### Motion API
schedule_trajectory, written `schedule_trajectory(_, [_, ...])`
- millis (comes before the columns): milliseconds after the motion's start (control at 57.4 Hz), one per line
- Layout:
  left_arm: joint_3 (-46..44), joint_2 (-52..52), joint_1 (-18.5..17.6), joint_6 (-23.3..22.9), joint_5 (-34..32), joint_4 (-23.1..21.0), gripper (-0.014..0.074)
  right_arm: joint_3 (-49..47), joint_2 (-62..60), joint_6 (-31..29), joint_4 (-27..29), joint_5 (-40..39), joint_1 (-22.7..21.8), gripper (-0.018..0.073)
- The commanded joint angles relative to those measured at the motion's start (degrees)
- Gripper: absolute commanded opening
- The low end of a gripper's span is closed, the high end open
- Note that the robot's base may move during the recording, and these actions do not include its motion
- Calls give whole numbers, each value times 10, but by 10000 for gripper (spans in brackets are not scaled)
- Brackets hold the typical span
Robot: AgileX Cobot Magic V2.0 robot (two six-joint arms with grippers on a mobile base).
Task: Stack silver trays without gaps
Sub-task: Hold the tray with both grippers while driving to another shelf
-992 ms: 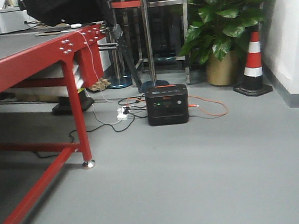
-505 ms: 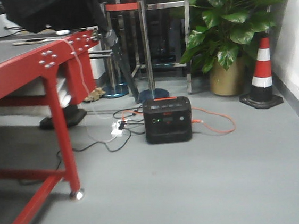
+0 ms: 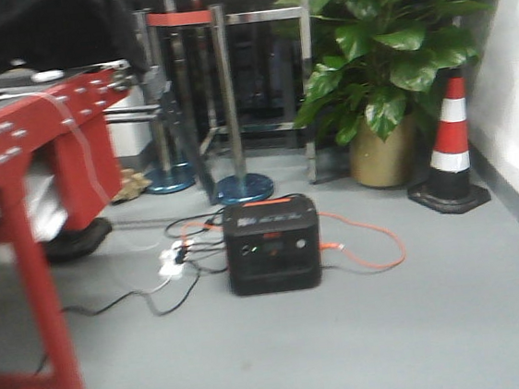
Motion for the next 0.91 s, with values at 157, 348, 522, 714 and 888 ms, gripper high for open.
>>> schedule_trajectory(157, [-5,-11,-1,5,-19,12,-19,-8,-4,-8,-1,-29,0,-81])
schedule_trajectory(348, [-5,-11,-1,5,-19,13,-19,-8,-4,-8,-1,-31,0,-81])
schedule_trajectory(522, [-5,-11,-1,5,-19,14,-19,-8,-4,-8,-1,-32,0,-81])
schedule_trajectory(714, [-5,-11,-1,5,-19,14,-19,-8,-4,-8,-1,-32,0,-81])
schedule_trajectory(888, [-5,-11,-1,5,-19,14,-19,-8,-4,-8,-1,-32,0,-81])
